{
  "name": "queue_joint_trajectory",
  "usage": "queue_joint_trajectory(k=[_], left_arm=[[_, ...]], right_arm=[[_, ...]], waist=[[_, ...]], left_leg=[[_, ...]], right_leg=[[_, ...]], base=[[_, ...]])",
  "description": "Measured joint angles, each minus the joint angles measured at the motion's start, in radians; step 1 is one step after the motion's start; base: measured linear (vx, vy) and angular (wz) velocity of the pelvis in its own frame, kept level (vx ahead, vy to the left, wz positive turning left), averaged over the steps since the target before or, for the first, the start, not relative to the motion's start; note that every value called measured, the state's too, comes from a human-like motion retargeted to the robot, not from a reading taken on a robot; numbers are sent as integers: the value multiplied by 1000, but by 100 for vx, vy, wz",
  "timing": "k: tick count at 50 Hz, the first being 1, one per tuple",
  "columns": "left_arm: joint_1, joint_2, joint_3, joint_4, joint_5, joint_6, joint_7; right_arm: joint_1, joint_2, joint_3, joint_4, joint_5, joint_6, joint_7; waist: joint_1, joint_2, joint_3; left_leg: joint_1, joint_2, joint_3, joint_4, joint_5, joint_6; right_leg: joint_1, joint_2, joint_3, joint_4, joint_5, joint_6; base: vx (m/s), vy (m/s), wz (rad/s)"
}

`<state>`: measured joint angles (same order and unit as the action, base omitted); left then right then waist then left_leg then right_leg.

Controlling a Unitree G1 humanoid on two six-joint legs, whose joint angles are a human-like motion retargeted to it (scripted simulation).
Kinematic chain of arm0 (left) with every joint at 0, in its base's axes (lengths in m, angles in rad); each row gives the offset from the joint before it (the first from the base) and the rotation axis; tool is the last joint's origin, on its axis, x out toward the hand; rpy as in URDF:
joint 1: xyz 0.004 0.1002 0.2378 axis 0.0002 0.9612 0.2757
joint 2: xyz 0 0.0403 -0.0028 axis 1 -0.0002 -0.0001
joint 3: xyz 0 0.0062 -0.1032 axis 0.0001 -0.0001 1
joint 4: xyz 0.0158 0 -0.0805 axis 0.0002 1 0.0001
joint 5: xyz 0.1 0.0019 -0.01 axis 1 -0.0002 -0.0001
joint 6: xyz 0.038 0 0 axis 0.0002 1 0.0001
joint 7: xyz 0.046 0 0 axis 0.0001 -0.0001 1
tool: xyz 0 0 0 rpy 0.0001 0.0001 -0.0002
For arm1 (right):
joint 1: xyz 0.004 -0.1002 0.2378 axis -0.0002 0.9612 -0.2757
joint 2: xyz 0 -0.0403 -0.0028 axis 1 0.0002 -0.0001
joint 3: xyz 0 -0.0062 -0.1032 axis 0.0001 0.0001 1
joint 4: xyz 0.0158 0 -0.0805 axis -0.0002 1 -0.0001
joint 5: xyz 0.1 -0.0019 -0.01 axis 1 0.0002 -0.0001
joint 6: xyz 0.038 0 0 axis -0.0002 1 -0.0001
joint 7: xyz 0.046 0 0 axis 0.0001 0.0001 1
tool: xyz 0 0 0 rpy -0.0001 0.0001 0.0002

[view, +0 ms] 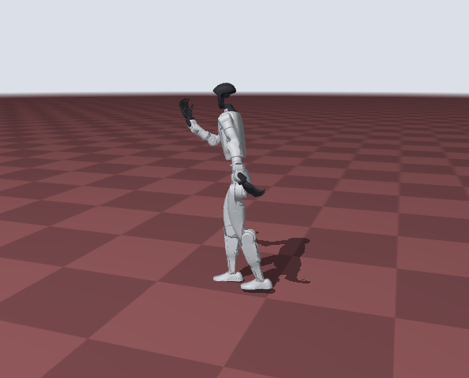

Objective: Kungfu

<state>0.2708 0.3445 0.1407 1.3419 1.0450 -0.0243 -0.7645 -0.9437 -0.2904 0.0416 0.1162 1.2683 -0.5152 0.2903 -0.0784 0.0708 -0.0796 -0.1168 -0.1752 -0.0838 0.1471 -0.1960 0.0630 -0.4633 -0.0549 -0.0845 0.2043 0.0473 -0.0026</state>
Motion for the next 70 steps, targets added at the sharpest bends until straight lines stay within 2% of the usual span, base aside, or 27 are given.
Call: queue_joint_trajectory(k=[3,5,7,8,10,12,15,17,23,27,30,33,35,38,40,42,43,45,47,50,53,55,57,60,63,67,70], left_arm=[[26,-12,-20,-5,43,2,0],[49,-36,-21,-5,52,18,30],[58,-69,-14,6,18,13,53],[55,-85,-10,13,1,7,53],[66,-107,-9,26,-10,3,43],[101,-138,-12,42,9,11,35],[155,-180,-9,77,29,32,43],[187,-200,-2,105,40,40,36],[264,-241,49,183,74,90,21],[285,-239,122,239,13,131,125],[272,-224,171,289,-104,147,241],[233,-207,224,306,-210,157,308],[198,-183,248,313,-267,151,347],[103,-110,263,328,-320,133,396],[12,-76,258,334,-336,128,416],[-122,-46,231,333,-338,117,438],[-181,-38,220,317,-336,99,447],[-291,-18,191,271,-341,29,462],[-410,6,150,220,-346,-93,475],[-589,9,91,103,-353,-301,520],[-752,-10,57,-65,-341,-506,549],[-865,-8,6,-189,-351,-622,575],[-961,41,-86,-349,-399,-702,622],[-1095,144,-180,-587,-432,-795,716],[-1229,327,-265,-803,-455,-839,853],[-1410,540,-364,-1010,-426,-867,1024],[-1532,618,-432,-1078,-347,-867,1140]], right_arm=[[20,-3,-4,11,-19,4,-15],[48,-9,-14,13,-23,13,-11],[58,-11,-14,16,-28,12,-14],[59,-18,-18,18,-28,6,-18],[61,-27,-28,27,-33,0,-36],[58,-36,-26,29,-40,-2,-44],[49,-48,-19,23,-59,-2,-40],[43,-64,-20,20,-84,-11,-41],[33,-125,-37,12,-195,-50,-70],[39,-139,-47,16,-255,-65,-102],[54,-131,-51,34,-300,-74,-106],[83,-110,-60,88,-351,-74,-86],[122,-92,-76,152,-395,-67,-70],[225,-35,-107,278,-473,-36,-29],[307,-3,-127,391,-543,-3,18],[355,19,-188,591,-668,54,69],[380,23,-217,701,-743,99,85],[423,34,-279,945,-934,189,109],[473,27,-318,1190,-1106,245,85],[579,-2,-366,1506,-1309,346,-77],[805,16,-449,1584,-1470,464,-218],[977,28,-484,1584,-1530,491,-227],[1128,34,-483,1581,-1549,474,-175],[1339,34,-444,1559,-1523,450,-102],[1533,38,-474,1535,-1560,428,-88],[1738,42,-582,1584,-1570,433,-114],[1885,67,-682,1584,-1521,508,-94]], waist=[[27,3,-30],[36,-7,-54],[15,-36,-61],[4,-55,-61],[-15,-92,-81],[-13,-130,-112],[37,-159,-126],[86,-163,-113],[216,-179,-67],[242,-190,-62],[239,-208,-78],[261,-236,-86],[282,-257,-96],[264,-252,-187],[273,-263,-212],[275,-215,-215],[275,-189,-223],[252,-152,-244],[231,-158,-251],[161,-128,-236],[88,-110,-202],[20,-95,-173],[-47,-66,-146],[-146,-20,-100],[-263,7,-41],[-351,45,2],[-376,64,-3]], left_leg=[[8,14,31,81,44,-81],[-20,12,32,179,163,-191],[-99,-27,39,346,300,-325],[-151,-69,125,442,345,-325],[-261,-69,258,616,430,-325],[-334,-8,302,685,385,-325],[-413,131,386,689,330,-325],[-462,187,388,634,290,-299],[-558,226,384,208,282,-169],[-590,222,496,-59,188,-106],[-615,216,570,-85,127,-68],[-618,235,613,35,130,13],[-600,219,583,38,222,46],[-707,301,442,169,287,0],[-732,341,403,240,263,-37],[-696,393,402,292,192,-45],[-667,413,419,297,164,-38],[-625,418,417,298,115,-29],[-560,366,442,265,87,-11],[-421,267,421,183,54,15],[-282,164,375,100,36,41],[-186,91,330,50,23,62],[-130,73,287,35,8,61],[-58,63,241,39,-24,48],[22,63,216,48,-66,31],[117,83,199,51,-122,1],[166,91,190,63,-171,-19]], right_leg=[[47,7,-91,53,-96,-63],[69,21,-62,60,-141,-69],[108,-30,-80,50,-169,-54],[109,-94,-72,74,-190,-13],[111,-152,-83,83,-212,20],[137,-143,-106,56,-232,-6],[206,-69,-126,-6,-245,-41],[262,-15,-118,-37,-257,-48],[391,49,-73,-74,-307,-22],[461,59,-95,-99,-338,8],[485,46,-123,-93,-335,63],[503,21,-111,-66,-281,161],[525,3,-102,-47,-210,239],[467,100,-167,6,-15,264],[413,120,-182,114,126,264],[373,149,-260,234,227,264],[353,150,-304,290,269,264],[310,104,-378,388,217,264],[256,19,-370,460,131,264],[185,-17,-311,474,6,264],[100,-47,-175,443,-94,264],[55,-108,-106,417,-140,261],[0,-131,-72,351,-135,196],[-62,-159,-16,220,-83,102],[-104,-166,63,72,0,25],[-142,-147,165,-105,-17,-2],[-163,-134,199,-82,-87,-12]], base=[[65,-30,7],[66,-34,35],[43,9,77],[46,48,96],[52,8,105],[47,-78,58],[55,-78,-45],[51,-46,-79],[58,-22,-54],[69,-14,9],[90,-9,15],[77,-6,-50],[89,-13,-54],[89,-51,-18],[98,-50,-38],[54,-19,-4],[62,4,2],[89,28,15],[92,38,50],[93,20,133],[80,8,131],[80,4,136],[57,-11,105],[60,-27,71],[50,-29,48],[56,-32,13],[79,-60,4]])
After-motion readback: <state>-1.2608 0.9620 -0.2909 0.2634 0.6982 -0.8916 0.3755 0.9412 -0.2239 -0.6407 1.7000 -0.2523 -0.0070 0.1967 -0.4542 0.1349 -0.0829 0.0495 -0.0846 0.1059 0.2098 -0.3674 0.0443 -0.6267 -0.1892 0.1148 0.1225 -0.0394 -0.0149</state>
